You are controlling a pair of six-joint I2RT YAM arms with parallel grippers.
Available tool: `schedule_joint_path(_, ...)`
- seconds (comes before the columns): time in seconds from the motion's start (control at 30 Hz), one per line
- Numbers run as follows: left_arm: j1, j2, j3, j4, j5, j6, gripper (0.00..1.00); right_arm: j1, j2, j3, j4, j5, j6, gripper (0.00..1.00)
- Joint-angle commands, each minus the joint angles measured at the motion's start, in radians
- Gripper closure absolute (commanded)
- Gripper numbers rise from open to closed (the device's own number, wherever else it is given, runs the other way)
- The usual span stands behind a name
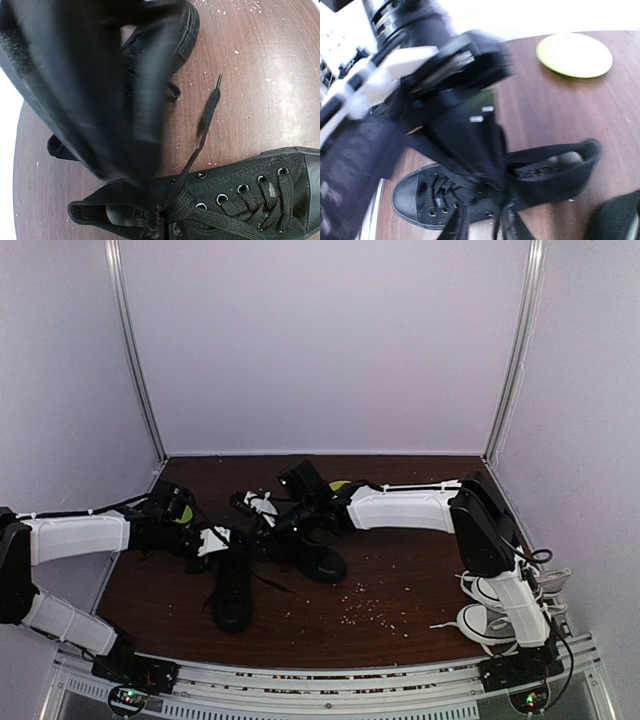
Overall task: Tie the shoes
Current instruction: Pass from the right arm to the left, then cross the half-tied shoelace with the shoelace loop.
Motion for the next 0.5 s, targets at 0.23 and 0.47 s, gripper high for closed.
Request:
schedule_joint_path(0.23, -0.001, -0.052, -0.039, 0.081, -0.026, -0.038, 0.94, -0.017, 0.096, 0.115, 0.123, -0.041, 0.174, 0.87)
schedule_joint_path(0.47, -0.001, -0.075, -0.048, 0.090, -0.059, -0.068, 0.85, -0.012, 0.142, 0.161, 0.123, -0.064, 0.192, 0.88)
